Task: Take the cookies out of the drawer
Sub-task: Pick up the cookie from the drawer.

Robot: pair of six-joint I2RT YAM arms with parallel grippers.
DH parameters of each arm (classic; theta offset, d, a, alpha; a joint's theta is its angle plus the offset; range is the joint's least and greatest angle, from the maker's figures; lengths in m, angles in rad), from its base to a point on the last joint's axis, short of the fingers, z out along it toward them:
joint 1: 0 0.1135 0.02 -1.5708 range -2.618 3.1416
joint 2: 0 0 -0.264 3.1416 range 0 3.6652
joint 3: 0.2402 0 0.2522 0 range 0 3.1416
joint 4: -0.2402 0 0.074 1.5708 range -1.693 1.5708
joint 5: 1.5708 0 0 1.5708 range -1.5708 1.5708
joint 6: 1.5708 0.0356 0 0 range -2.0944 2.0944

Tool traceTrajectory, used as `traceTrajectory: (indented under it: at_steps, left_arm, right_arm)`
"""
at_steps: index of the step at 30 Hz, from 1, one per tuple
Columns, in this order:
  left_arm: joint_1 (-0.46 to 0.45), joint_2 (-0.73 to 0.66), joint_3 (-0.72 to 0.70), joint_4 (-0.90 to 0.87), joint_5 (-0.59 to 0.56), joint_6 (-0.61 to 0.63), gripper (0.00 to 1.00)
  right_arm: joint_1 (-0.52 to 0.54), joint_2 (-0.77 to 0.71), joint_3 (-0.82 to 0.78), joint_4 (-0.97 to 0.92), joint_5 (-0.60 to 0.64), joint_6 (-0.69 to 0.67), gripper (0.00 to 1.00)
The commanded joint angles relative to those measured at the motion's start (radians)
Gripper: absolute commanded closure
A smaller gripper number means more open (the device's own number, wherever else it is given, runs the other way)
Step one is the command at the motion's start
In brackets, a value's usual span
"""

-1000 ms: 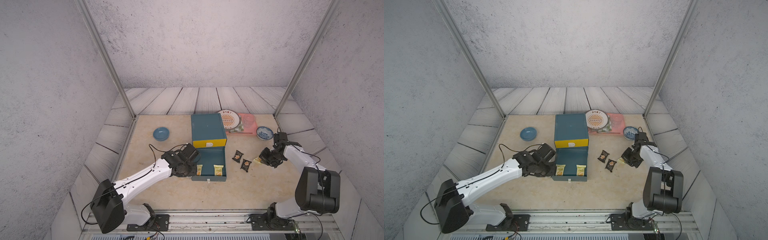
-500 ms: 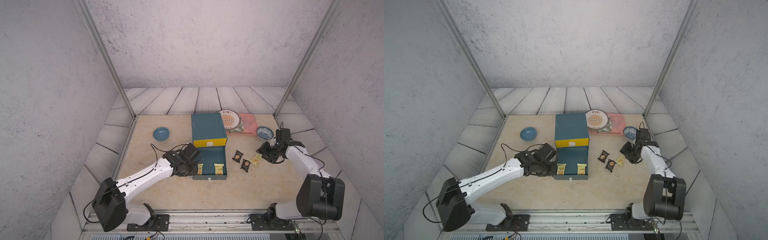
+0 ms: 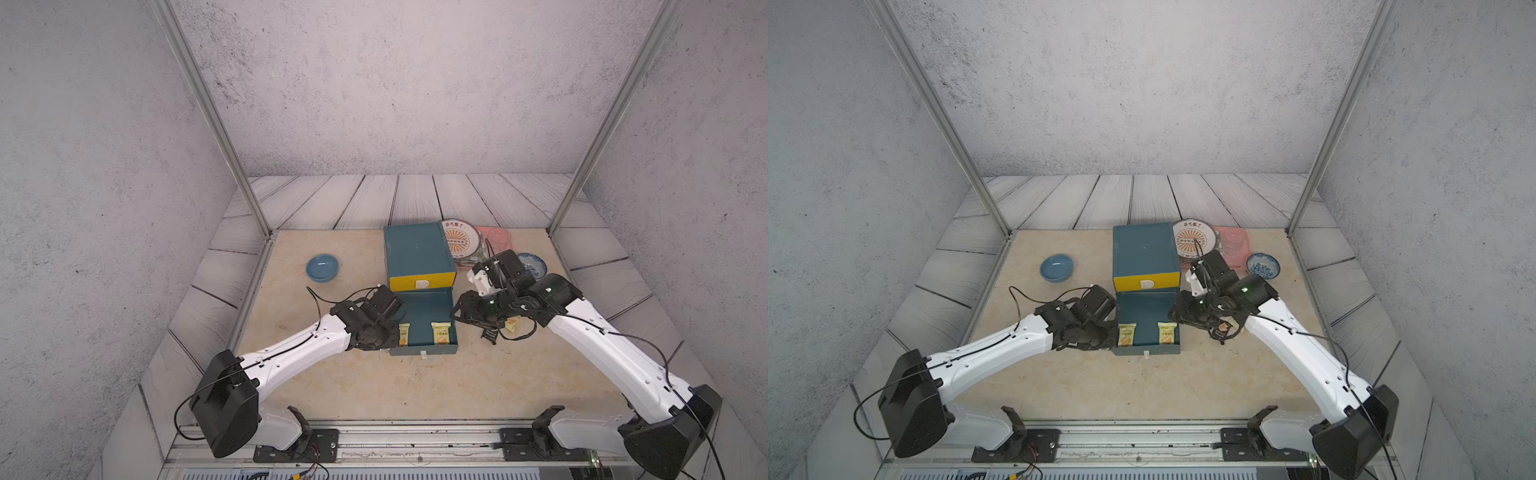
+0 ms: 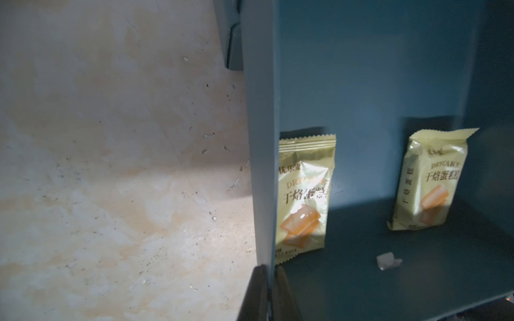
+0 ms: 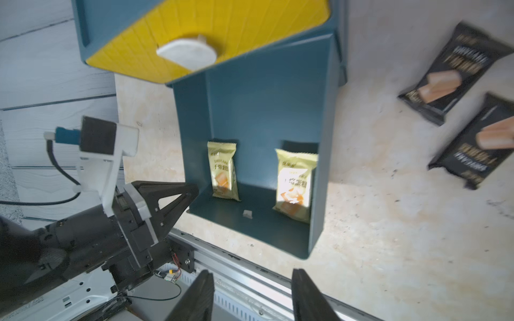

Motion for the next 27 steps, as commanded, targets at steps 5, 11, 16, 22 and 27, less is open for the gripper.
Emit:
traceTrajectory:
  at_steps: [5, 11, 16, 22, 27]
  left_arm:
    - [0.01, 0.023, -0.013, 0.051, 0.035, -0.008, 1.0]
    - [0.011, 0.026, -0.012, 0.06, 0.044, -0.009, 1.0]
    - [0.011, 0.026, -0.015, 0.064, 0.051, -0.007, 1.0]
    - [0.011, 0.026, -0.021, 0.072, 0.058, -0.011, 1.0]
    - [0.01, 0.032, -0.019, 0.077, 0.069, -0.007, 1.0]
  right_arm:
    - [0.126, 0.144, 0.034, -0.012, 0.105, 0.081, 0.86]
    - [0.135, 0.223, 0.037, -0.021, 0.206, 0.046, 0.97]
    - [0.144, 0.299, 0.055, -0.049, 0.3, 0.008, 0.98]
    - [0.147, 0.352, 0.053, -0.044, 0.385, -0.016, 1.0]
    - [0.15, 0.375, 0.027, -0.012, 0.46, -0.021, 1.0]
